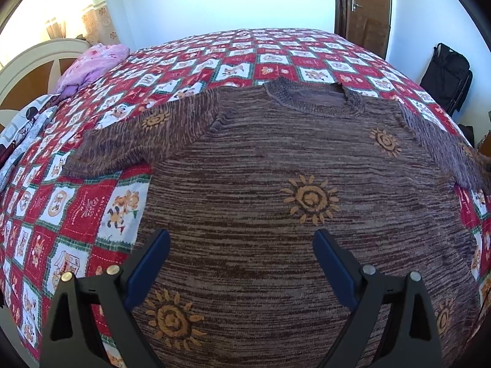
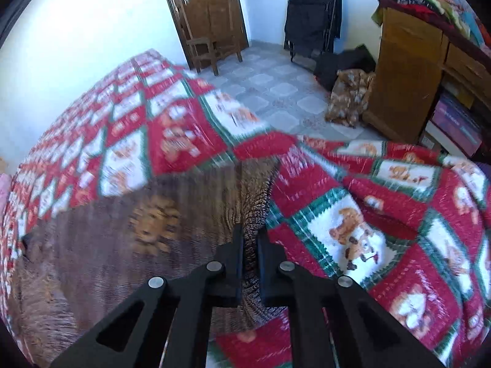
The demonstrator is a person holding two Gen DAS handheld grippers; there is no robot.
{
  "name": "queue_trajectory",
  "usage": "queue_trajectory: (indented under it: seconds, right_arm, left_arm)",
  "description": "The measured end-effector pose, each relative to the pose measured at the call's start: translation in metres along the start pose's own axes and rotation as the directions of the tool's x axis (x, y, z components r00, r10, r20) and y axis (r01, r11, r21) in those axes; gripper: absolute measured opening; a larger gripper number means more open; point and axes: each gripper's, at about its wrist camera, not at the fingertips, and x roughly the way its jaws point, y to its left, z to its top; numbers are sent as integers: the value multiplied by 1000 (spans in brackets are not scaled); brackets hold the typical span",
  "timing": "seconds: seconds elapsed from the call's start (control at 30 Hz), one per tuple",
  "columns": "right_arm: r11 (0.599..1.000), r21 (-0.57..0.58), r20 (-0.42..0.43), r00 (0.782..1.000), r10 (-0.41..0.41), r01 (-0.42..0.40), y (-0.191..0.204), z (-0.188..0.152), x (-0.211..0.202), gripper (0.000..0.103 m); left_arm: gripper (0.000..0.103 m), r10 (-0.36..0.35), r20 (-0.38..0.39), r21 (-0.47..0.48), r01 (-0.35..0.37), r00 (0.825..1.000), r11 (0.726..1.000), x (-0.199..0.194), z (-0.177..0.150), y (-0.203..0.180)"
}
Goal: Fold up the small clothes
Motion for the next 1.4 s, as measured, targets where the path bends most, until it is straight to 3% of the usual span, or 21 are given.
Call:
queue_trajectory:
  seconds: [0.17, 0.27, 0.4, 0.53, 0.73, 0.8, 0.83, 0.87, 0.9, 0.93, 1.0, 1.07, 1.1, 1.17, 1.2, 1.23, 1.27, 1.33, 1.4]
  right_arm:
    - [984, -95, 53, 987, 153, -148, 71, 4, -65, 7]
    - [946, -178, 41, 958, 282, -271, 128, -6, -93, 7]
    - [867, -270, -46, 905, 424, -420, 225, -47, -99, 7]
    - [825, -320, -122, 884, 452, -466, 301, -98, -73, 7]
    - [811, -448, -92, 922, 376, -375, 368, -166, -24, 8]
    - [813, -434, -111, 918, 379, -388, 376, -178, -8, 13]
    - [810, -426, -130, 914, 385, -403, 376, -180, -2, 26]
    - [797, -419, -150, 899, 412, -435, 377, -181, 2, 38]
    - [756, -406, -172, 856, 488, -513, 375, -181, 1, 64]
    - [734, -391, -188, 829, 526, -555, 372, -180, -1, 75]
    - [690, -334, -202, 763, 614, -643, 360, -172, -12, 75]
    - [667, -292, -156, 722, 675, -686, 340, -161, -26, 75]
    - [688, -271, -110, 732, 673, -673, 330, -156, -29, 75]
    - [779, -221, -30, 802, 596, -587, 307, -144, -29, 57]
    - [806, -225, -28, 831, 556, -547, 304, -142, -26, 33]
    - [826, -257, -52, 861, 507, -502, 306, -141, -19, 21]
    - [824, -291, -79, 870, 487, -487, 309, -144, -12, 20]
    - [801, -334, -121, 865, 487, -498, 316, -155, -5, 20]
    - [754, -378, -178, 842, 510, -537, 330, -176, 1, 20]
  left_arm:
    - [96, -21, 3, -40, 21, 1000, 999, 0, 3, 10]
    - [96, -24, 10, -57, 25, 1000, 998, -1, 4, 17]
    - [96, -14, 26, -73, 16, 1000, 997, -6, 3, 28]
    - [96, 2, 35, -91, 1, 999, 996, -7, 2, 43]
    - [96, 41, 35, -124, -37, 999, 992, -2, 1, 68]
    - [96, 44, 23, -143, -41, 999, 989, 4, 1, 75]
    - [96, 43, 17, -149, -40, 999, 988, 6, 0, 78]
    - [96, 42, 12, -152, -40, 999, 988, 8, 0, 79]
    - [96, 41, 9, -153, -39, 999, 987, 9, -1, 81]
    - [96, 42, 9, -153, -40, 999, 987, 10, -1, 81]
    - [96, 44, 6, -151, -43, 999, 988, 12, -1, 81]
    - [96, 39, 5, -154, -38, 999, 987, 14, -1, 81]
    - [96, 39, 4, -156, -38, 999, 987, 14, -2, 82]
    - [96, 39, -6, -164, -40, 999, 986, 19, -2, 83]
    - [96, 40, -12, -168, -41, 999, 985, 21, -2, 82]
    - [96, 39, -18, -172, -42, 999, 984, 23, -3, 83]
    - [96, 38, -24, -176, -41, 999, 983, 25, -3, 83]
    - [96, 32, -35, -185, -38, 999, 982, 27, -3, 84]
    - [96, 50, -37, -183, -56, 998, 982, 28, -3, 88]
